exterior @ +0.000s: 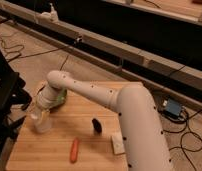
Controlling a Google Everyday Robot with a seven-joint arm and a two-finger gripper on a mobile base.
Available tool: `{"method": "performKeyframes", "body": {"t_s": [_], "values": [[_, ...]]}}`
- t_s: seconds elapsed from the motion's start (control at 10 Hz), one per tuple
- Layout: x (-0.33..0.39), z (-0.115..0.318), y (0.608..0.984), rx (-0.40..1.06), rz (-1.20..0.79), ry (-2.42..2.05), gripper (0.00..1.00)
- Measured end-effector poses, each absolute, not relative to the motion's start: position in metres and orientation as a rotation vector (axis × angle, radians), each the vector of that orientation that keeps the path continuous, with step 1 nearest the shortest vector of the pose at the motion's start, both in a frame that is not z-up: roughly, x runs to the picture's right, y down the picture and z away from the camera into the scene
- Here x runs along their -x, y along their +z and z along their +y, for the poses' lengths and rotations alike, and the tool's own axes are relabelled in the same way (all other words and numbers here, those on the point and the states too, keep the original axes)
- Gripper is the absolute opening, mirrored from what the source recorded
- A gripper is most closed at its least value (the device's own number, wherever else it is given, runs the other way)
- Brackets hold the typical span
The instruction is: Place the ceramic cup over the eraser
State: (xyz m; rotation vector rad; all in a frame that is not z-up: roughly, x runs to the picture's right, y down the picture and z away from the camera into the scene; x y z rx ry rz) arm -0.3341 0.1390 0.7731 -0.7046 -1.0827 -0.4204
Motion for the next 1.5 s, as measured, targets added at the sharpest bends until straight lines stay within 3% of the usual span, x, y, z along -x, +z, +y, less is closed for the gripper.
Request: {"method": "performKeyframes", "body": {"t_s": [0.6,0.7,1.3,1.5], "values": [[0.331,0.148,0.795,0.723,-1.149,-0.354,0.62],[0.331,0.151,0.799,0.728,-1.153,-0.346,0.59],[0.332,0.148,0.804,0.688,-1.149,-0.348,0.03],[0.334,0.146,0.799,0.67,-1.157,-0.358,0.0]]}}
